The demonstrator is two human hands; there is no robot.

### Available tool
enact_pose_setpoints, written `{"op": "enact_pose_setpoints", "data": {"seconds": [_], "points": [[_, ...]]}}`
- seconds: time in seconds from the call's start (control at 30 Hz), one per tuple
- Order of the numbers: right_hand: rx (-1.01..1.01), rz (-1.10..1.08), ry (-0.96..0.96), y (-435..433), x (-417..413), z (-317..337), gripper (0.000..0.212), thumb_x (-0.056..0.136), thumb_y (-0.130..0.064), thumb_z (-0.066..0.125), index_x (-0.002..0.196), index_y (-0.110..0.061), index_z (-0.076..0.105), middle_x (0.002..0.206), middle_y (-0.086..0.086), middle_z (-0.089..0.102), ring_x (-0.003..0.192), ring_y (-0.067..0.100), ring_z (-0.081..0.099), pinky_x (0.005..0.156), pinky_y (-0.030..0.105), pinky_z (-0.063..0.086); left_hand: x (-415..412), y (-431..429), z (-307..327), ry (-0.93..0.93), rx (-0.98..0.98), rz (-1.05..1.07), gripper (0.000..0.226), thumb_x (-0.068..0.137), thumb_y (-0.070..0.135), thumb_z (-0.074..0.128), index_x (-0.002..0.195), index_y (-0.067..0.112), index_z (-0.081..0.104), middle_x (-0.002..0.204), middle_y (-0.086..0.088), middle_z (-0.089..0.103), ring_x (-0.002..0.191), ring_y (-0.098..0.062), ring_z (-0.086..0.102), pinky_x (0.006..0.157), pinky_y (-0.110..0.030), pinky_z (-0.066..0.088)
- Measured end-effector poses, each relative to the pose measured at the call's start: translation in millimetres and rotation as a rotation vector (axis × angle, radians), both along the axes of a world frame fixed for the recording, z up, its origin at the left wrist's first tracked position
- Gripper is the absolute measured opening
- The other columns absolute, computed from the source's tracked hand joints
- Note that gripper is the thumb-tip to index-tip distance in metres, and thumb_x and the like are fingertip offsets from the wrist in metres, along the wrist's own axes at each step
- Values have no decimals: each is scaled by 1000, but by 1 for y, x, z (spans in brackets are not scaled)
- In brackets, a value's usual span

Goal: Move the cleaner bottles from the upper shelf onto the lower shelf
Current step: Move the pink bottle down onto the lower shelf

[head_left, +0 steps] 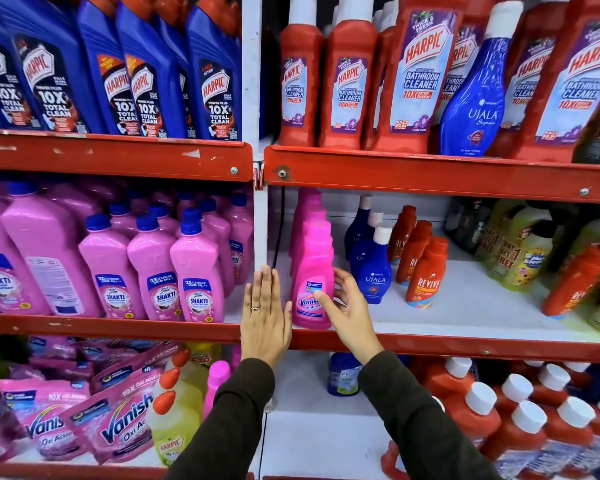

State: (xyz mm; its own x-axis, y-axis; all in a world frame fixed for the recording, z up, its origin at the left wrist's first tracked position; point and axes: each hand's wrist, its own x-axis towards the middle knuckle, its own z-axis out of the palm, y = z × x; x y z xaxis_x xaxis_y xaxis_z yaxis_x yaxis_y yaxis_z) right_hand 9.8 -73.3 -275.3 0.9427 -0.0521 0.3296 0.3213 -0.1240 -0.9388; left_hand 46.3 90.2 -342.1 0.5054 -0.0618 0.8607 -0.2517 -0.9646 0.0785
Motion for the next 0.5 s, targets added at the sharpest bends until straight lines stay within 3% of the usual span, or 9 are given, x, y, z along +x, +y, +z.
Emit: {"op": "enact_pose_setpoints", "data": {"seconds": [0.17, 0.27, 0.4, 0.5], "points": [[-15, -6, 2, -1, -1, -2, 52, 92, -25, 69, 139, -26, 45, 132, -4, 60, 121, 12, 61, 90, 24, 58, -1, -1, 2, 14, 10, 23, 71, 104, 30, 29, 162, 1, -1, 170, -17, -21, 159, -25, -15, 130, -39, -8], [-69, -37, -29, -1, -5, -3, 56, 93, -28, 68, 143, -24, 44, 138, -1, 58, 121, 8, 59, 91, 20, 57, -2, -2, 4, 24, 12, 37, 67, 104, 30, 30, 160, 0, 8, 170, -16, -21, 159, -25, -15, 130, -39, -7], [-266, -177, -100, -6, -15, -2, 56, 96, -43, 57, 147, -28, 38, 146, -3, 45, 130, 6, 48, 101, 34, 55, -9, -4, 7, 58, -11, 44, 67, 105, 31, 30, 161, 3, 6, 170, -14, -22, 159, -24, -14, 130, -40, -4], [-482, -375, -307, -17, -22, 6, 53, 101, -41, 50, 149, -21, 39, 153, -1, 39, 141, 12, 37, 115, 39, 41, -19, -15, 21, 57, -40, 8, 69, 105, 32, 31, 162, 4, 3, 170, -11, -23, 159, -22, -14, 130, -40, -6]]}}
